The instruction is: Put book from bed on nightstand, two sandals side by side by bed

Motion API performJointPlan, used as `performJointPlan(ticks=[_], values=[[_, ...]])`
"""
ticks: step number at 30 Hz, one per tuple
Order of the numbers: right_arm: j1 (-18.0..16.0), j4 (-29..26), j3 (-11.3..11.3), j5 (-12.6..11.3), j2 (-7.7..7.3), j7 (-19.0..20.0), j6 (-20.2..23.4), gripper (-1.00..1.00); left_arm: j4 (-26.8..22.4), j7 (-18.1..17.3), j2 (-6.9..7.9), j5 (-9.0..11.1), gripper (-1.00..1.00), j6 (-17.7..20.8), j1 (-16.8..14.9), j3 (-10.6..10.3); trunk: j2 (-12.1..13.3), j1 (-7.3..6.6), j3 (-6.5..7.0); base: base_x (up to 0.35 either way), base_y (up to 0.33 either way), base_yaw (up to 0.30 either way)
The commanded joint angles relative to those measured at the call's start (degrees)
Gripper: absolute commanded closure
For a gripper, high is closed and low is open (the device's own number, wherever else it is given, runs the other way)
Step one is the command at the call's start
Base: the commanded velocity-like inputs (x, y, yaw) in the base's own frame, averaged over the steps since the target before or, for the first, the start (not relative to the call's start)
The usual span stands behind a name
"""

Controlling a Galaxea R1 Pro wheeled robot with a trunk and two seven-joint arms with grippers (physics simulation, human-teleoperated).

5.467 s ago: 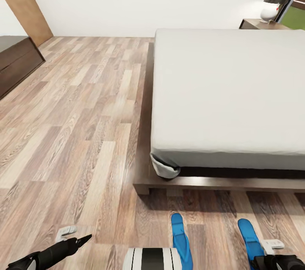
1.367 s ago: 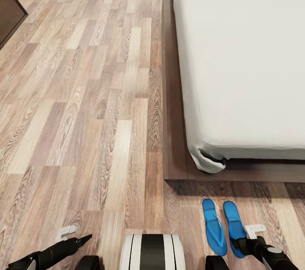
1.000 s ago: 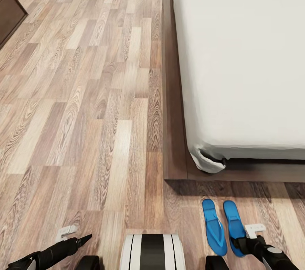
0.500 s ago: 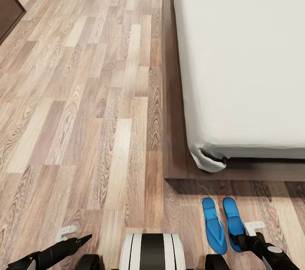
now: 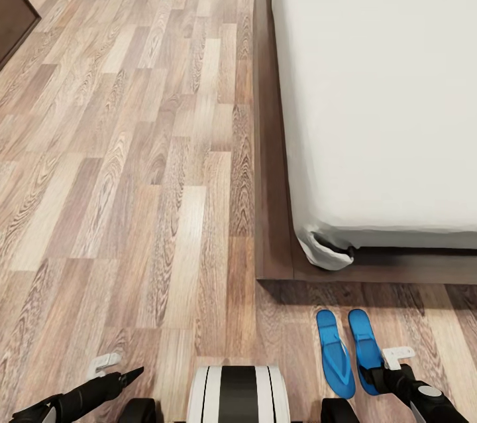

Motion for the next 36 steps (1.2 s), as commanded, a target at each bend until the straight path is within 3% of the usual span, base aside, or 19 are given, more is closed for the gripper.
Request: performJointPlan(ticks=[1, 14, 36], values=[[0.08, 0.40, -0.44, 0.22, 0.10, 0.27, 0.27, 1.00, 0.04, -0.23, -0.02, 0.38, -1.00, 0.58, -0.05, 0.11, 0.00, 0.02, -0.04, 0.000, 0.000, 0.000], [0.12, 0.40, -0.44, 0.22, 0.10, 0.27, 0.27, 1.00, 0.04, -0.23, -0.02, 0.38, -1.00, 0.58, -0.05, 0.11, 0.05, -0.08, 0.85, 0.000, 0.000, 0.000], [0.14, 0.42, -0.44, 0.22, 0.10, 0.27, 0.27, 1.00, 0.04, -0.23, -0.02, 0.38, -1.00, 0.58, -0.05, 0.11, 0.05, -0.08, 0.85, 0.000, 0.000, 0.000]])
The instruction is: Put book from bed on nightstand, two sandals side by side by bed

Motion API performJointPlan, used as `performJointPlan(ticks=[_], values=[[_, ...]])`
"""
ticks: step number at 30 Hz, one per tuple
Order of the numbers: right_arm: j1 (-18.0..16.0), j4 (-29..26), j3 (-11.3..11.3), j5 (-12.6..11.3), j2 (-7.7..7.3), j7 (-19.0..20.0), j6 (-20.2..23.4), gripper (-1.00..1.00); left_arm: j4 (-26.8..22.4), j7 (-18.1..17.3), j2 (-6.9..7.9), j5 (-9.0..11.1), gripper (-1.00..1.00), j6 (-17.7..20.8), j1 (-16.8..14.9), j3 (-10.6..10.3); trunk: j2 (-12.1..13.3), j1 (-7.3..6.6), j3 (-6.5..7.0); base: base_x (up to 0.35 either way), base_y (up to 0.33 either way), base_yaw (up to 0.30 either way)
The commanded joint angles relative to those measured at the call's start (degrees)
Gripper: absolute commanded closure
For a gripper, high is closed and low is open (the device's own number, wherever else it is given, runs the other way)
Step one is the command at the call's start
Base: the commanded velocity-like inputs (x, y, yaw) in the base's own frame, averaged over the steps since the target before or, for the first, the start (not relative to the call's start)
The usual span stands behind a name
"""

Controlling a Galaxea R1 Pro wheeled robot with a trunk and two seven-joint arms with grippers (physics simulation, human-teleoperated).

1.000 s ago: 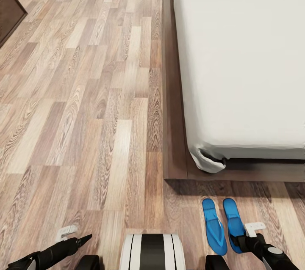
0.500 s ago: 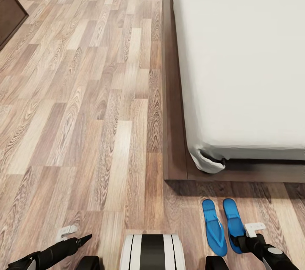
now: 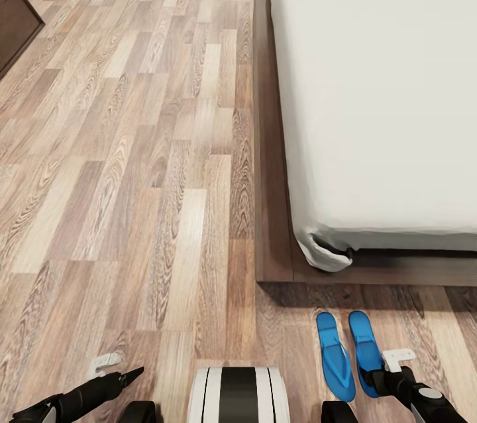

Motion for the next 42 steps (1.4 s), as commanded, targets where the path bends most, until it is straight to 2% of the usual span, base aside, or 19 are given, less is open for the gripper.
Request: performJointPlan(ticks=[1, 25, 26, 42], values=[[0.00, -0.10, -0.31, 0.21, 0.03, 0.24, 0.27, 1.00, 0.01, -0.23, -0.01, 0.40, -1.00, 0.60, -0.02, 0.13, -0.01, -0.01, -0.03, 0.000, 0.000, 0.000], [0.01, -0.18, -0.27, 0.21, 0.03, 0.24, 0.25, 1.00, 0.01, -0.23, 0.01, 0.40, -1.00, 0.60, -0.02, 0.22, -0.01, -0.01, -0.03, 0.000, 0.000, 0.000], [0.01, -0.19, -0.26, 0.21, 0.03, 0.24, 0.24, -1.00, 0.01, -0.23, 0.02, 0.40, -1.00, 0.60, -0.02, 0.22, -0.01, -0.01, -0.03, 0.000, 0.000, 0.000], [0.02, -0.21, -0.31, 0.21, 0.03, 0.24, 0.27, -1.00, 0.01, -0.23, 0.07, 0.40, -1.00, 0.60, -0.02, 0.22, -0.01, -0.01, -0.03, 0.000, 0.000, 0.000]])
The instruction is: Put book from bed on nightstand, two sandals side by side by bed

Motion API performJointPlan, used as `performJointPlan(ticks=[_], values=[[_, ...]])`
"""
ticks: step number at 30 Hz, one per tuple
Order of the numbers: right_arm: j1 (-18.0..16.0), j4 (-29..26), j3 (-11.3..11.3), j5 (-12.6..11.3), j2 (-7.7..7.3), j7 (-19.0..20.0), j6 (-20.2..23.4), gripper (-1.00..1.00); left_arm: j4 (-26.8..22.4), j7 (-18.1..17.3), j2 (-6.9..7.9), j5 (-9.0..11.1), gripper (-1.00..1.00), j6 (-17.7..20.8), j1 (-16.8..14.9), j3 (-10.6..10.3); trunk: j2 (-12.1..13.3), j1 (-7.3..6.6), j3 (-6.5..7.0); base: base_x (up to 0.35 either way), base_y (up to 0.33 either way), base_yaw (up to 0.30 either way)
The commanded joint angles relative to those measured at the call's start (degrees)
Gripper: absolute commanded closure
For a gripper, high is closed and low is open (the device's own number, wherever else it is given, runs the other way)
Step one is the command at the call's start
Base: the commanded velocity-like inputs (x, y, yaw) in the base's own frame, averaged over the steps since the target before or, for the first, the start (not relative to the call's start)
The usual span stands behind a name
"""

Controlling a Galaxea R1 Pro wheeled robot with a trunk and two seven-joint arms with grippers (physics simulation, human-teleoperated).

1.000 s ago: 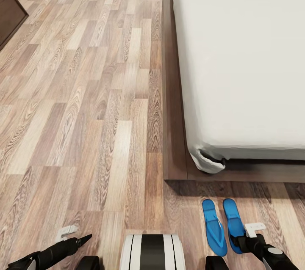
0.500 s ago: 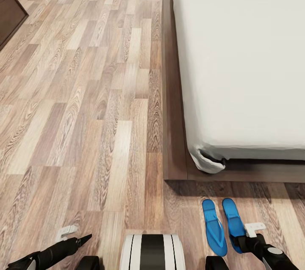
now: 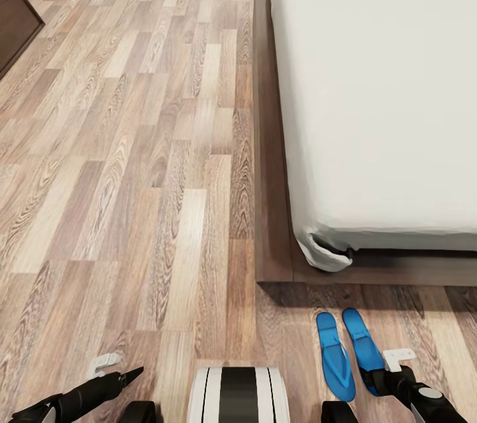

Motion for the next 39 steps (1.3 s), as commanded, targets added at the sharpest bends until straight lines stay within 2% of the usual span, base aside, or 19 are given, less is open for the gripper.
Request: performJointPlan(ticks=[1, 4, 34, 38, 39], values=[[-0.01, -0.10, -0.34, 0.26, 0.03, 0.41, 0.26, -1.00, 0.01, -0.23, 0.00, 0.40, -1.00, 0.60, -0.02, 0.13, -0.01, -0.01, -0.03, 0.000, 0.000, 0.000], [-0.01, -0.10, -0.34, 0.26, 0.03, 0.41, 0.26, -1.00, 0.01, -0.23, 0.01, 0.40, -1.00, 0.60, -0.02, 0.13, -0.01, -0.01, -0.03, 0.000, 0.000, 0.000], [0.00, -0.23, -0.25, 0.05, -0.04, 1.08, 0.35, -1.00, 0.01, -0.23, -0.03, 0.40, -1.00, 0.60, -0.02, 0.06, 0.39, -0.78, 6.62, 0.000, 0.000, 0.000], [0.05, -0.17, -0.35, -0.41, -0.36, 1.30, 0.49, -1.00, 0.01, -0.27, 0.00, 0.40, -1.00, 0.60, -0.02, 0.11, 0.44, -0.88, 7.50, 0.000, 0.000, 0.000], [0.06, -0.08, -0.41, -1.33, -0.44, 1.67, 0.56, -1.00, 0.01, -0.25, -0.02, 0.40, -1.00, 0.60, -0.02, 0.10, 0.46, -0.91, 7.73, 0.000, 0.000, 0.000]])
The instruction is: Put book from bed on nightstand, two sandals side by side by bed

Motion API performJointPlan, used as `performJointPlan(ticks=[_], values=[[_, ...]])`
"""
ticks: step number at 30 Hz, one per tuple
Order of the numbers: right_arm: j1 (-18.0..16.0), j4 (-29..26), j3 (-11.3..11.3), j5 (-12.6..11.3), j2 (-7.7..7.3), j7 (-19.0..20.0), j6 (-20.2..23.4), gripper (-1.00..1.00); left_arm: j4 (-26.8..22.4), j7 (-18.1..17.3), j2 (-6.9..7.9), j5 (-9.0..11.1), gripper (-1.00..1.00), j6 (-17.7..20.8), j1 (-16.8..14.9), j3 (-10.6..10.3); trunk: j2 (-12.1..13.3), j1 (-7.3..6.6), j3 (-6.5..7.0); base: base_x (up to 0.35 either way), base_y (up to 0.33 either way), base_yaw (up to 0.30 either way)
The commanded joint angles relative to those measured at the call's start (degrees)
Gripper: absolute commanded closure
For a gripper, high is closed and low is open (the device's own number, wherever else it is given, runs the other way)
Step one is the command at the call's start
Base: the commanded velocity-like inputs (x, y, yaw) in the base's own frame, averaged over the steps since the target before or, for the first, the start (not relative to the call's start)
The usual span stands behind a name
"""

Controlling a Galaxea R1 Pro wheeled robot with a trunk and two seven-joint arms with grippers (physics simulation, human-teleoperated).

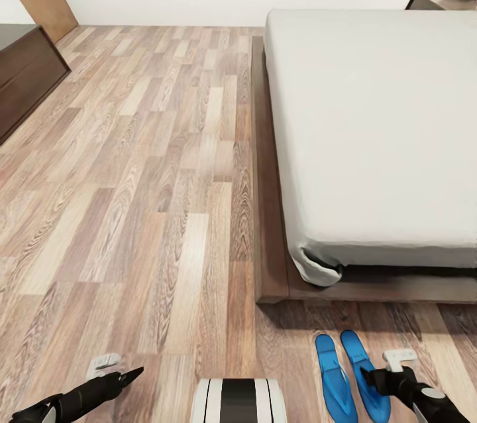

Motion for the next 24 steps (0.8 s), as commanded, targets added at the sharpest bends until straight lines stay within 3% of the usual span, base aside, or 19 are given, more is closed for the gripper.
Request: performJointPlan(ticks=[1, 4, 5, 6, 8, 10, 12, 15, 19, 24], values=[[0.01, -0.04, -0.36, -0.69, -0.01, 0.83, 0.32, -1.00, 0.01, -0.22, 0.00, 0.39, -1.00, 0.60, -0.02, 0.11, 0.00, -0.03, 0.20, 0.000, 0.000, 0.000], [0.04, 0.34, -0.46, -5.48, -0.19, 4.68, 0.50, -1.00, 0.01, -0.21, -0.01, 0.39, -1.00, 0.60, -0.02, 0.09, 0.04, -0.11, 0.86, 0.000, 0.000, 0.000], [0.07, 0.51, -0.49, -8.54, -0.62, 8.04, 0.60, -1.00, 0.01, -0.21, 0.00, 0.39, -1.00, 0.60, -0.02, 0.11, 0.06, -0.14, 1.08, 0.000, 0.000, 0.000], [0.08, 0.60, -0.48, -10.10, -1.01, 10.02, 0.63, -1.00, 0.01, -0.20, 0.01, 0.39, -1.00, 0.60, -0.02, 0.12, 0.07, -0.16, 1.30, 0.000, 0.000, 0.000], [0.11, 2.32, -0.52, -16.86, -3.96, 21.92, 0.79, -1.00, 0.01, -0.20, 0.01, 0.42, -1.00, 0.60, -0.02, 0.13, 0.10, -0.21, 1.75, 0.000, 0.000, 0.000], [0.11, 4.51, -0.49, -18.42, -5.04, 25.90, 0.82, -1.00, 0.01, -0.20, 0.01, 0.44, -1.00, 0.60, -0.02, 0.10, 0.12, -0.26, 2.19, 0.000, 0.000, 0.000], [0.12, 11.25, -0.50, -20.14, -6.53, 31.93, 0.79, -1.00, 0.02, -0.20, -0.05, 0.46, -1.00, 0.60, 0.00, 0.08, 0.15, -0.32, 2.63, 0.000, 0.000, 0.000], [0.12, 18.43, -0.59, -21.10, -7.48, 37.49, 0.65, -1.00, 0.08, -0.20, -0.18, 0.49, -1.00, 0.60, 0.10, 0.07, 0.19, -0.39, 3.30, 0.000, 0.000, 0.000], [0.12, 20.95, -0.62, -21.34, -7.72, 39.96, 0.06, -1.00, 0.17, 0.02, -0.90, 0.55, -1.00, 0.50, 0.23, 0.07, 0.24, -0.50, 4.18, 0.000, 0.000, 0.000], [0.12, 21.30, -0.60, -21.36, -7.71, 40.00, -0.18, -1.00, 1.77, 0.26, -2.11, 0.42, -1.00, 0.22, 0.24, 0.01, 0.31, -0.63, 5.29, 0.000, 0.000, 0.000]])
